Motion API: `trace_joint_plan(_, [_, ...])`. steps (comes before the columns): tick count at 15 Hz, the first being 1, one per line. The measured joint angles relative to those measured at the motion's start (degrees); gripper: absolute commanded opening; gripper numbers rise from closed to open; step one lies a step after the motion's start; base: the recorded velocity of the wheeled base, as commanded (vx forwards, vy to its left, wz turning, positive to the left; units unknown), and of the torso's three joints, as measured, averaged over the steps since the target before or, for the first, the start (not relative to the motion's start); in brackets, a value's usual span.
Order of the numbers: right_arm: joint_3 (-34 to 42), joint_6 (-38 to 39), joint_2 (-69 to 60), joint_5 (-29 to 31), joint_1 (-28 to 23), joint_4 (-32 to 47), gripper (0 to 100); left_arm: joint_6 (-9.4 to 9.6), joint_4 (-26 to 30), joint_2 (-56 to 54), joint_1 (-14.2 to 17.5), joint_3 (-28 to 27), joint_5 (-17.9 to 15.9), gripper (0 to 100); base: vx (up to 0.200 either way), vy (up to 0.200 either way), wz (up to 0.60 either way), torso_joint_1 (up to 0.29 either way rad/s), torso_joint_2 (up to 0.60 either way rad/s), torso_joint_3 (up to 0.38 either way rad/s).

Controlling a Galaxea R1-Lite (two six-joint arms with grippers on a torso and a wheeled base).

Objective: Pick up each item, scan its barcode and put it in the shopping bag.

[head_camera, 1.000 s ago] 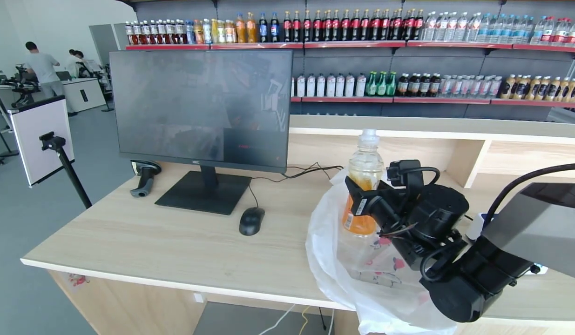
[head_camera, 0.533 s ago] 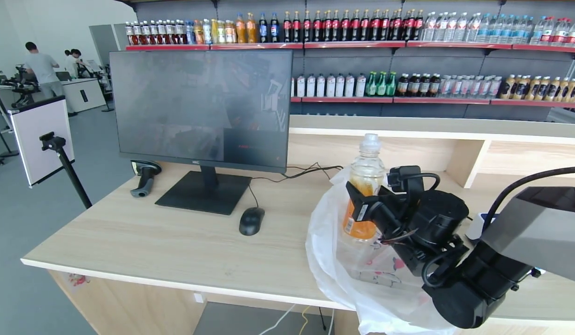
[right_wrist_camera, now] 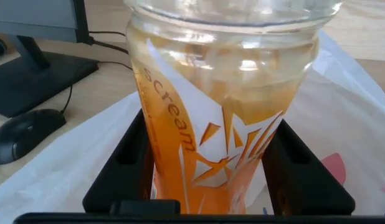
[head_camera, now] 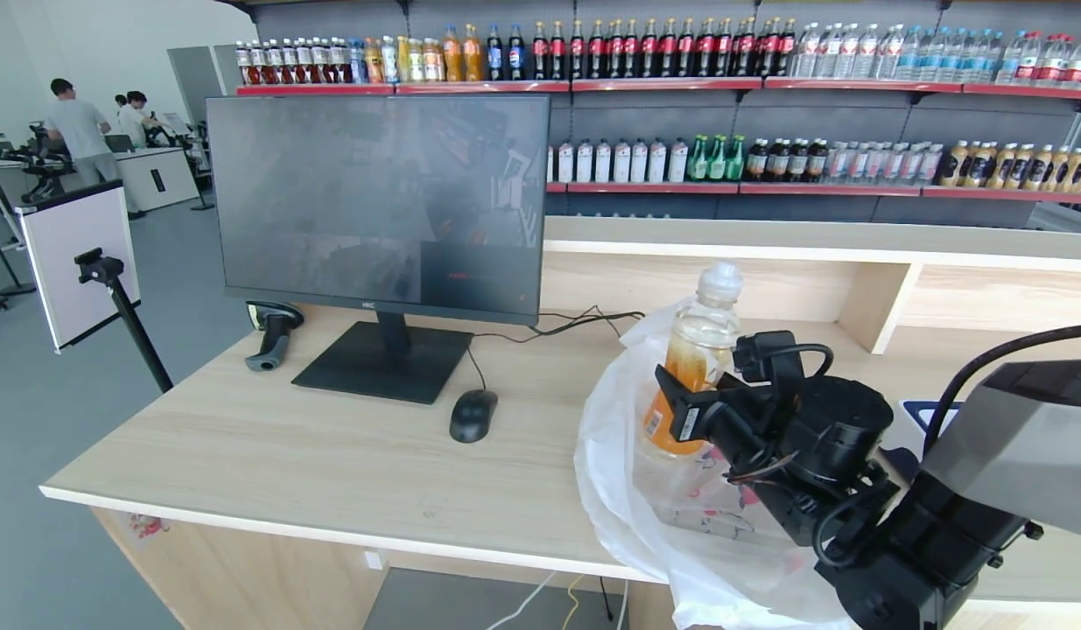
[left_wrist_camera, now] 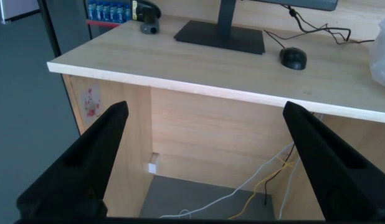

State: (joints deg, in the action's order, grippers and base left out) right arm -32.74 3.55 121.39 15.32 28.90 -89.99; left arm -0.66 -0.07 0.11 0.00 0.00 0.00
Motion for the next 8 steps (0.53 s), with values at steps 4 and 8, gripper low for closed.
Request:
trace_joint_plan(4, [1.74,-0.07,-0.34,0.16,0.98,0.02,0,-0.02,0.00,0.00,0.00,0.00,0.00,100,0.000,0.000,0.00,0.000,0.00,0.000])
trace_joint_plan(8, [3.08,-0.05,-0.61,0.17,1.19,0.09,0,-0.02,0.02,0.00,0.00,0.00,0.00,100,0.000,0.000,0.00,0.000,0.00,0.000])
